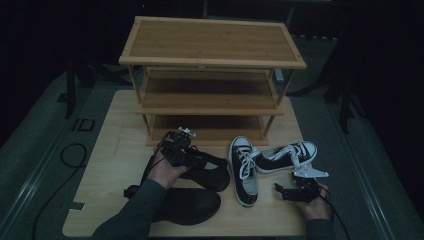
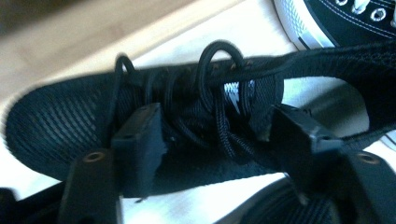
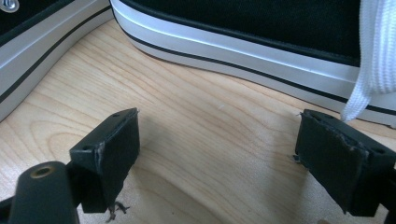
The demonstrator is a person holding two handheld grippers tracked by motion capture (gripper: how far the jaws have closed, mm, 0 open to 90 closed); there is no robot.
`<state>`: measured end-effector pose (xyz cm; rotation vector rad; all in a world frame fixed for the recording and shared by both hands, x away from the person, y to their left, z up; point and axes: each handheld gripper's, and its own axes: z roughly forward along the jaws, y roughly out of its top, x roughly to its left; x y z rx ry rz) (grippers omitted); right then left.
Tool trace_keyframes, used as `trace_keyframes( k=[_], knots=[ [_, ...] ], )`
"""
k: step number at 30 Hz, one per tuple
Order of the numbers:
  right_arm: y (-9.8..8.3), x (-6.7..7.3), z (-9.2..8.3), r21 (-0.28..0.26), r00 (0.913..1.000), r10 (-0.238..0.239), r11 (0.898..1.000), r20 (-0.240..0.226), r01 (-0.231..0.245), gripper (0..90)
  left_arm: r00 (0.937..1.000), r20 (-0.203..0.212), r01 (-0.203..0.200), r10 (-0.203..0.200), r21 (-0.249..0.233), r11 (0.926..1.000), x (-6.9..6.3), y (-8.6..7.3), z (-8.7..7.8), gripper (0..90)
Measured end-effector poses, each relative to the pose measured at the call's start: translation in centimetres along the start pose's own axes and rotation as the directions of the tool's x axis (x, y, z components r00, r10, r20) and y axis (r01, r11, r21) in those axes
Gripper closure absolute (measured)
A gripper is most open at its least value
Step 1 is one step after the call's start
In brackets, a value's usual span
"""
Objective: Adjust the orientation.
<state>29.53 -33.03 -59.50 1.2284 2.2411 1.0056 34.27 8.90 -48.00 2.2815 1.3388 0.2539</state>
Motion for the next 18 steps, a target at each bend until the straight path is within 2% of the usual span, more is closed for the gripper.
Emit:
trace_keyframes(
  k=[8,11,15,18],
  knots=[
    [0.00,0.00,0.00,0.000,1.0000,0.001,1.000,0.000,-0.001,13.6,0.9998,0.013,0.014,-0.015,0.041,0.9991,0.07,0.47,0.56,54.3],
    [0.00,0.01,0.00,0.000,1.0000,0.002,1.000,-0.001,-0.002,13.5,0.9999,-0.011,-0.004,0.004,0.044,0.9990,0.00,0.46,0.71,66.0],
    [0.00,0.01,0.00,0.001,1.0000,0.001,1.000,0.000,-0.001,13.6,0.9978,-0.028,-0.058,0.059,0.046,0.9972,-0.27,0.62,0.85,79.8],
    [0.00,0.00,0.00,0.000,1.0000,0.001,1.000,0.000,-0.001,13.6,0.9966,-0.027,-0.078,0.078,0.025,0.9967,-0.25,0.71,0.51,82.4]
  ],
)
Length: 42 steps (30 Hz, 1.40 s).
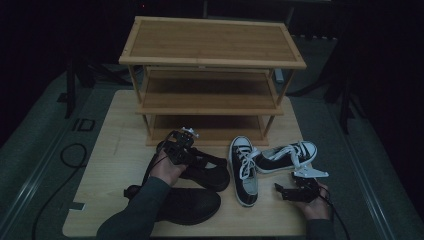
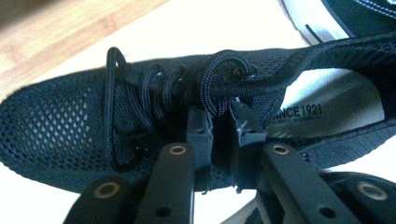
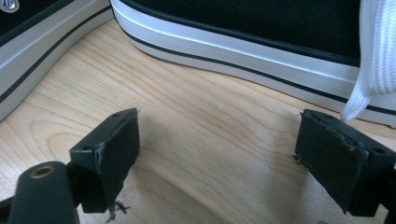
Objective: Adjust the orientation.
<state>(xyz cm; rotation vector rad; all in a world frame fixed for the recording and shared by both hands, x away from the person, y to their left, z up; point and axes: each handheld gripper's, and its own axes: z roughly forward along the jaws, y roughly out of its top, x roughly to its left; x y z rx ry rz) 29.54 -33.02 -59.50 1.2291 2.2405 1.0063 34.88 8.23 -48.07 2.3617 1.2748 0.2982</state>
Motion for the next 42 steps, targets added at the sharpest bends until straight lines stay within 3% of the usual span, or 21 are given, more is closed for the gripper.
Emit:
trace_keyframes(
  k=[6,12,13,16,22,25,28,33,36,39,42],
  knots=[
    [0.0,0.0,0.0,0.000,1.0000,0.001,1.000,0.000,-0.001,13.6,0.9996,0.006,-0.028,0.028,-0.028,0.9992,0.2,0.1,-0.8,83.1],
    [0.0,0.0,0.0,0.001,1.0000,0.001,1.000,-0.001,-0.001,13.6,0.9966,-0.056,-0.065,0.061,-0.063,0.9959,0.3,0.7,-1.8,83.5],
    [0.0,0.0,0.0,0.000,1.0000,0.000,1.000,0.000,0.000,13.6,0.9959,-0.068,-0.065,0.060,-0.075,0.9950,0.5,0.8,-2.0,83.6],
    [0.0,0.0,0.0,0.000,1.0000,0.000,1.000,0.000,0.000,13.6,0.9968,-0.055,-0.063,0.058,-0.091,0.9939,1.2,1.2,-2.2,83.6],
    [0.0,0.0,0.0,0.000,1.0000,0.000,1.000,0.000,0.000,13.6,0.9958,-0.073,-0.060,0.056,-0.065,0.9960,2.0,1.7,-1.2,83.3],
    [0.0,0.0,0.0,0.001,1.0000,0.002,1.000,-0.001,-0.002,13.5,0.9965,-0.067,-0.054,0.049,-0.076,0.9957,2.1,1.6,-1.2,82.5],
    [0.0,0.0,0.0,0.001,1.0000,0.002,1.000,-0.001,-0.002,13.5,0.9975,-0.062,-0.040,0.035,-0.086,0.9955,2.1,1.4,-1.3,76.7],
    [0.0,0.0,0.0,0.001,1.0000,0.002,1.000,-0.001,-0.002,13.6,0.9978,-0.066,-0.008,0.000,-0.127,0.9919,2.0,1.2,-1.7,54.7],
    [0.0,0.0,0.0,0.001,1.0000,0.002,1.000,-0.001,-0.002,13.5,0.9974,-0.068,0.014,-0.023,-0.123,0.9923,1.9,1.0,-1.8,43.4],
    [0.0,0.0,0.0,0.001,1.0000,0.002,1.000,-0.001,-0.002,13.5,0.9984,-0.043,0.033,-0.038,-0.103,0.9942,1.8,0.9,-1.5,38.4],
    [0.0,0.0,0.0,0.001,1.0000,0.001,1.000,-0.001,-0.001,13.5,0.9992,-0.007,0.040,-0.040,-0.044,0.9982,1.5,0.7,-0.7,40.3]
  ],
)
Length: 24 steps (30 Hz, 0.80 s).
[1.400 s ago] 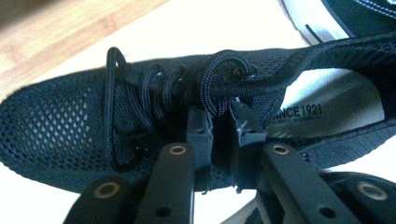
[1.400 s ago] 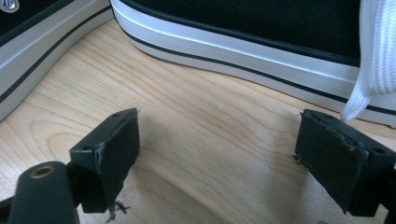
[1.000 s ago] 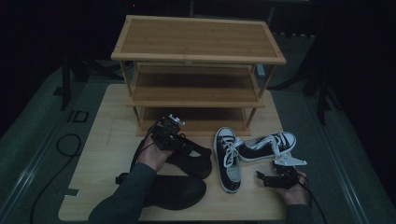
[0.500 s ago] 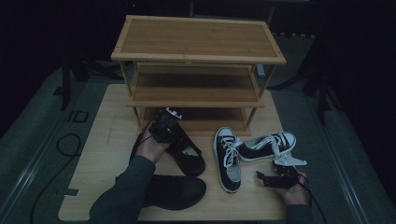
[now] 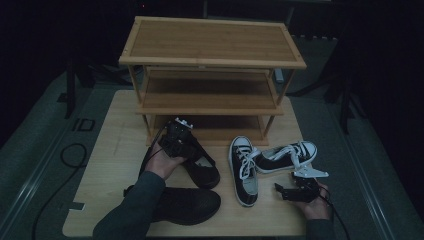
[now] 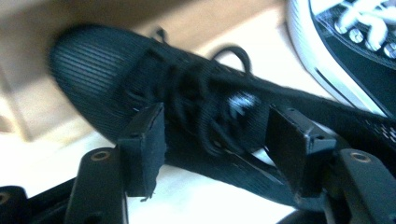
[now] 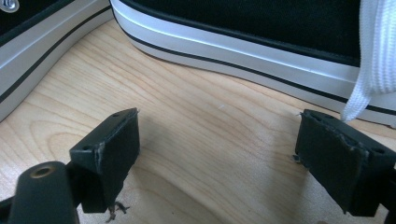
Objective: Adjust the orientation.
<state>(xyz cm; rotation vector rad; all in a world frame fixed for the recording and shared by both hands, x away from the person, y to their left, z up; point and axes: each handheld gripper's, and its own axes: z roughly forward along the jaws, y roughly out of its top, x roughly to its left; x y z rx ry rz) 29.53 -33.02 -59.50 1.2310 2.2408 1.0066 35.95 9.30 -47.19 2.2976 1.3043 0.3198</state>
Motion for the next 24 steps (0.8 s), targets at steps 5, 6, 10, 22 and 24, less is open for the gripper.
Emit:
trace_keyframes(
  k=[5,6,10,22,24],
  knots=[
    [0.0,0.0,0.0,-0.001,1.0000,-0.001,1.000,0.000,0.001,13.5,1.0000,-0.003,0.008,-0.008,0.012,0.9999,0.1,0.0,0.5,65.7],
    [0.0,0.0,0.0,-0.001,1.0000,-0.001,1.000,0.000,0.001,13.5,0.9999,-0.009,0.008,-0.008,0.014,0.9999,0.2,0.1,0.5,70.9],
    [0.0,0.0,0.0,-0.001,1.0000,-0.001,1.000,0.000,0.001,13.5,0.9997,-0.018,0.015,-0.015,0.008,0.9999,0.6,0.3,0.5,79.5],
    [0.0,0.0,0.0,-0.001,1.0000,-0.001,1.000,0.000,0.001,13.5,0.9984,-0.057,0.000,-0.001,-0.017,0.9999,3.8,0.9,-0.4,82.1],
    [0.0,0.0,0.0,-0.001,1.0000,-0.001,1.000,0.000,0.001,13.5,0.9976,-0.067,-0.014,0.014,-0.010,0.9998,4.2,0.8,-0.5,82.1]
  ],
)
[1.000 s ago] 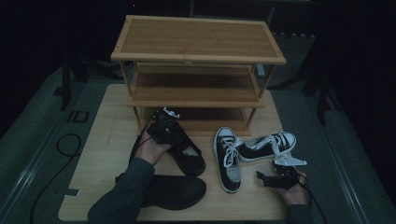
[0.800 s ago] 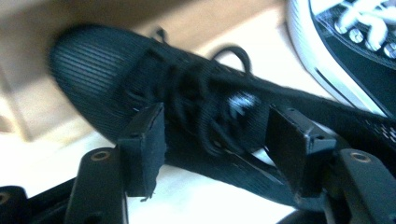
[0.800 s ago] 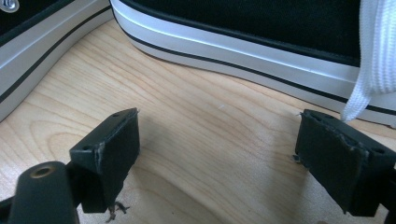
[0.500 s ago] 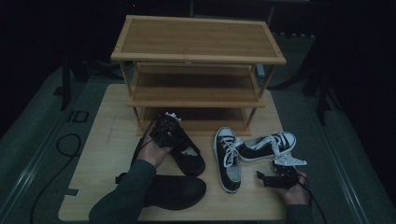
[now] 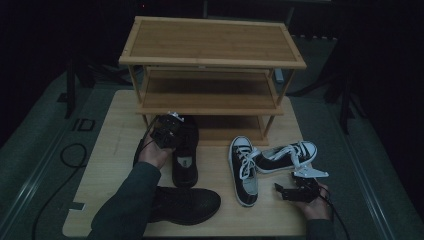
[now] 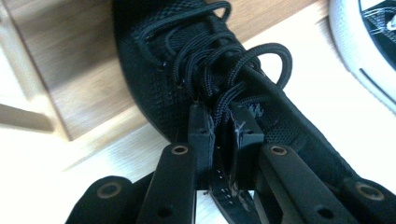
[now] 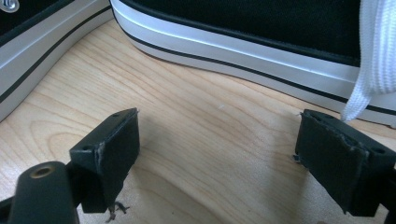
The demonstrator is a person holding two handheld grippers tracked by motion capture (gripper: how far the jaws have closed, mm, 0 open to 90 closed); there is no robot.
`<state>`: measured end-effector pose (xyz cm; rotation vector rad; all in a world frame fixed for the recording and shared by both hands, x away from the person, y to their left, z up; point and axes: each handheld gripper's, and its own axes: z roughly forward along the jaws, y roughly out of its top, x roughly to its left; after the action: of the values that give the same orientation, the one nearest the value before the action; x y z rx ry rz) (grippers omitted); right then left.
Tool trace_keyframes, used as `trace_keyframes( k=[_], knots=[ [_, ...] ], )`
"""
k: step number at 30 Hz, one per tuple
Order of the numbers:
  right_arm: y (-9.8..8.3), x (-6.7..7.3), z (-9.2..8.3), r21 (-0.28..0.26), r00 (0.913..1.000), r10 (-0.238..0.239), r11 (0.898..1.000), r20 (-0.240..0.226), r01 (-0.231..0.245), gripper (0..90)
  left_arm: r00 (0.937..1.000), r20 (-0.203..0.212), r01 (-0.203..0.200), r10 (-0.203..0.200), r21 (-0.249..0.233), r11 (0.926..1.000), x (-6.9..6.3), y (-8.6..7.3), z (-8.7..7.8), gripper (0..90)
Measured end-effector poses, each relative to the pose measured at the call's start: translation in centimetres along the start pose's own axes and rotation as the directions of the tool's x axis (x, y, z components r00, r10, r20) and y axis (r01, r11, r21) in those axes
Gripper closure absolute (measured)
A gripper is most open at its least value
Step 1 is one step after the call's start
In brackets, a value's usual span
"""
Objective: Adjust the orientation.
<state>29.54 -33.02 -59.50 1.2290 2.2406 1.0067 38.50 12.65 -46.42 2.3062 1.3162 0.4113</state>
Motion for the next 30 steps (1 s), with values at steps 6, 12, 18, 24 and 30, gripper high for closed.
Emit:
trace_keyframes(
  k=[6,12,18,24,30],
  knots=[
    [0.0,0.0,0.0,0.001,1.0000,0.001,1.000,0.000,-0.001,13.5,1.0000,0.005,-0.005,0.005,0.018,0.9998,1.0,-0.2,-0.2,81.1],
    [0.0,0.0,0.0,0.001,1.0000,0.000,1.000,0.000,0.000,13.5,0.9994,0.033,0.000,-0.001,0.019,0.9998,1.1,-0.8,-0.9,63.6],
    [0.0,0.0,0.0,0.000,1.0000,0.000,1.000,0.000,0.000,13.5,0.9990,0.043,-0.013,0.010,0.067,0.9977,1.3,-1.9,-1.0,57.4],
    [0.0,0.0,0.0,0.000,1.0000,0.000,1.000,0.000,0.000,13.5,0.9958,0.084,-0.045,0.038,0.077,0.9960,1.3,-2.4,-0.8,77.8],
    [0.0,0.0,0.0,0.000,1.0000,0.000,1.000,0.000,0.000,13.5,0.9986,0.036,-0.041,0.038,0.079,0.9961,2.3,-2.1,-1.1,86.9]
  ],
)
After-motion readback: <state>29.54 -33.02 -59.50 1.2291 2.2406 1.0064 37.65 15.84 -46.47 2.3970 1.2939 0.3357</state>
